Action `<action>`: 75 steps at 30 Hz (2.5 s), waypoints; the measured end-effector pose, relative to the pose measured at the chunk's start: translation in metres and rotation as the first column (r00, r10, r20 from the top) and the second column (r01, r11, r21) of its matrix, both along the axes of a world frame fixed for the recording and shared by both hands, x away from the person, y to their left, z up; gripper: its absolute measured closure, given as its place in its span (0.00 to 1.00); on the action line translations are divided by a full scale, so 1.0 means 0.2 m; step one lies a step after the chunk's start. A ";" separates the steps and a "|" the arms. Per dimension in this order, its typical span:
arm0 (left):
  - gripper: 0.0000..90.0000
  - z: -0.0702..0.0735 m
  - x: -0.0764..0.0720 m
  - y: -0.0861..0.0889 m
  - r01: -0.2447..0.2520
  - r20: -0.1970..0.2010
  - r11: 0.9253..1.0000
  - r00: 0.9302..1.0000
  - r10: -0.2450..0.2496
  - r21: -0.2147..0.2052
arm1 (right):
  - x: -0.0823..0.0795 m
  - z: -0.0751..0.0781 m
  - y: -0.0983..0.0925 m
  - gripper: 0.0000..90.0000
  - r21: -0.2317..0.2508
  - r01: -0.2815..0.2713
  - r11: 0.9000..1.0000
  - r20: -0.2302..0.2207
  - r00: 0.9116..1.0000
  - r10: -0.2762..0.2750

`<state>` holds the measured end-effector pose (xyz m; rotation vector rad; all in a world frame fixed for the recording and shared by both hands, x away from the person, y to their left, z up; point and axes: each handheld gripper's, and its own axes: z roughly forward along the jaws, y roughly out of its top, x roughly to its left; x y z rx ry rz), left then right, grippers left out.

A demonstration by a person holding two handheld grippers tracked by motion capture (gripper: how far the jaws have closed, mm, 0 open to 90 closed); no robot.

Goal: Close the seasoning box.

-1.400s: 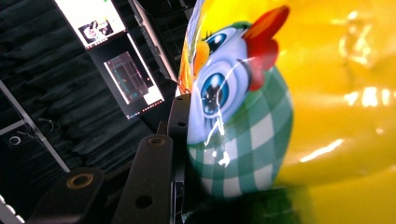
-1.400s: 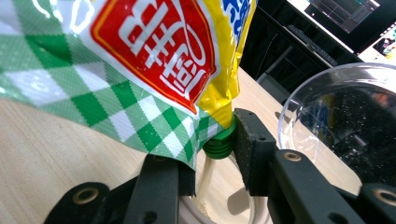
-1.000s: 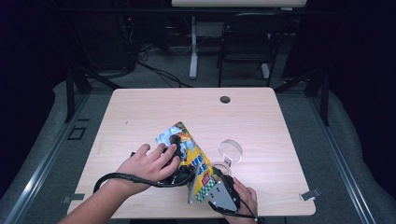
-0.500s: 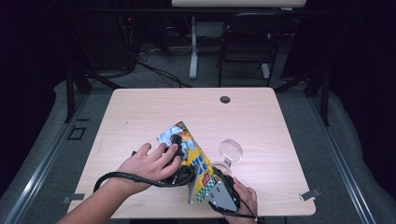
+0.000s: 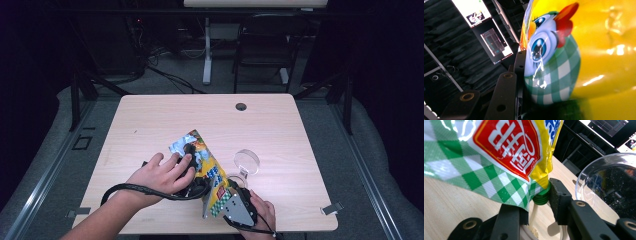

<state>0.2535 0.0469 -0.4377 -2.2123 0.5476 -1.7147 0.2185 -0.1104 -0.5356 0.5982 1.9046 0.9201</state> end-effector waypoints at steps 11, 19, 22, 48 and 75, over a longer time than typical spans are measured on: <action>0.80 0.01 -0.01 -0.01 0.019 0.034 0.999 0.999 -0.020 0.025 | 0.00 0.00 0.00 0.78 -0.002 0.005 1.000 0.004 1.000 -0.005; 0.80 0.01 -0.02 -0.02 0.027 0.046 0.999 0.999 -0.029 0.043 | 0.00 0.00 0.00 0.78 0.002 0.004 1.000 0.010 1.000 -0.004; 0.80 0.01 -0.02 -0.02 0.019 0.039 0.999 0.999 -0.020 0.033 | 0.00 0.00 0.00 0.78 0.001 0.004 1.000 0.010 1.000 -0.004; 0.83 0.01 -0.04 -0.02 0.029 0.059 0.999 0.998 -0.032 0.045 | 0.00 0.00 0.00 0.78 -0.001 0.008 1.000 0.013 1.000 -0.008; 0.83 0.02 -0.05 -0.04 0.052 0.075 0.997 0.996 -0.056 0.051 | -0.01 0.00 0.00 0.78 0.000 0.011 1.000 0.009 1.000 -0.011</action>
